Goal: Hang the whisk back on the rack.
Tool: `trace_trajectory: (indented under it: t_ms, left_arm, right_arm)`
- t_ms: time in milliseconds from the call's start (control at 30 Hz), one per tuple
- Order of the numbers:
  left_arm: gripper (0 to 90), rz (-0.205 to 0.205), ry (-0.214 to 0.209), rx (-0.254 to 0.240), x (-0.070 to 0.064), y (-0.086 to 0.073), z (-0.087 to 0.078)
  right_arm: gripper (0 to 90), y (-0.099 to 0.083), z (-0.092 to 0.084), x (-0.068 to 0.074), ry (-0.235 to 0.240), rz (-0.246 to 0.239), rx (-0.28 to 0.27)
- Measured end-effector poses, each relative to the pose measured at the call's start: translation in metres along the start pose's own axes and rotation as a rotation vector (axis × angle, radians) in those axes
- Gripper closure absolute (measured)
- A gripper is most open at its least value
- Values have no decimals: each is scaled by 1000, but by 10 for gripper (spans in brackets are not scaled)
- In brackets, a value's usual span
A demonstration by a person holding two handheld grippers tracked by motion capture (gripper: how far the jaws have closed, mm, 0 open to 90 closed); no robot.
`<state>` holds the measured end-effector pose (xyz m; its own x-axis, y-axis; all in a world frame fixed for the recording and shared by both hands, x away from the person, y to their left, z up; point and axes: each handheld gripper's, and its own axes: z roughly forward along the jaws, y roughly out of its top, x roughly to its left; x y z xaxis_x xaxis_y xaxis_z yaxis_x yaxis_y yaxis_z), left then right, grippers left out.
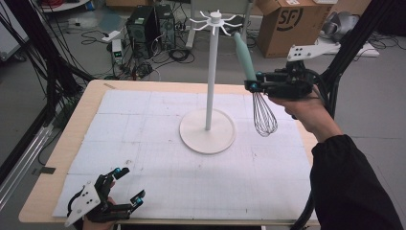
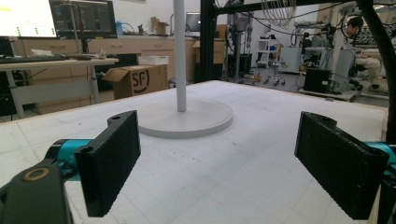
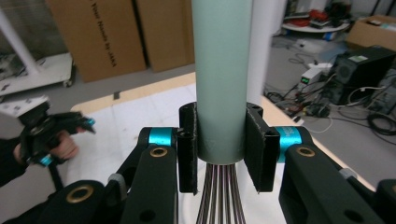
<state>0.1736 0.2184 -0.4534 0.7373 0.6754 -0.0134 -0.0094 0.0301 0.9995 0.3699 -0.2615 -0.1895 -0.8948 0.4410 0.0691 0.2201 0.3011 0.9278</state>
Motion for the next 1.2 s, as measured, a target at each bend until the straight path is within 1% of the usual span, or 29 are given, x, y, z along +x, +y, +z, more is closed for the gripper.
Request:
trace_trajectory:
  t_ms: [67,100,133,200,233,300,333,433,533,567,667,700,800,833,967,1033,1200]
  left_arm:
    - [148,0,2,-1,0,0,0]
    - [149,0,5,-1,0,0,1]
    - [149,-3,5,6,0,-1,2]
    - [148,-1,5,11,0,-1,3]
    - [148,2,4,14,0,-1,2]
    - [148,10,7,14,-1,-1,0]
    - [148,8,11,10,-2,0,-1]
    - [148,4,25,9,-2,0,-6]
    - [148,2,37,6,-2,-1,-10]
    - [149,3,43,7,-2,0,-11]
    - [149,7,49,8,-2,0,-14]
    - [149,6,52,9,-3,0,-15]
    - [149,5,58,8,-3,0,-17]
    - [148,5,58,8,-4,0,-18]
    - [149,2,60,5,-4,0,-19]
    - [149,0,62,5,-4,0,-20]
    - [149,3,67,4,-4,0,-20]
  right_arm:
    - [690,1,-2,-6,-12,7,-10]
    - [690,2,-2,-10,-11,22,-20]
    - [690,2,-2,-10,-11,22,-20]
    - [690,4,-1,-14,-23,28,-10]
    - [690,4,-1,-14,-23,28,-10]
    - [690,5,-1,-18,-28,33,-13]
    - [690,5,-1,-20,-29,43,-18]
    - [690,9,-2,-27,-37,52,-33]
    - [690,13,-1,-32,-36,58,-35]
    - [690,15,0,-34,-40,49,-33]
    - [690,17,1,-35,-37,61,-32]
    - [690,17,1,-36,-39,58,-31]
    - [690,16,5,-37,-41,61,-17]
    - [690,16,6,-37,-40,69,-11]
    - [690,16,10,-37,-36,61,-8]
    - [690,15,15,-37,-36,63,11]
    - [690,15,22,-37,-27,56,18]
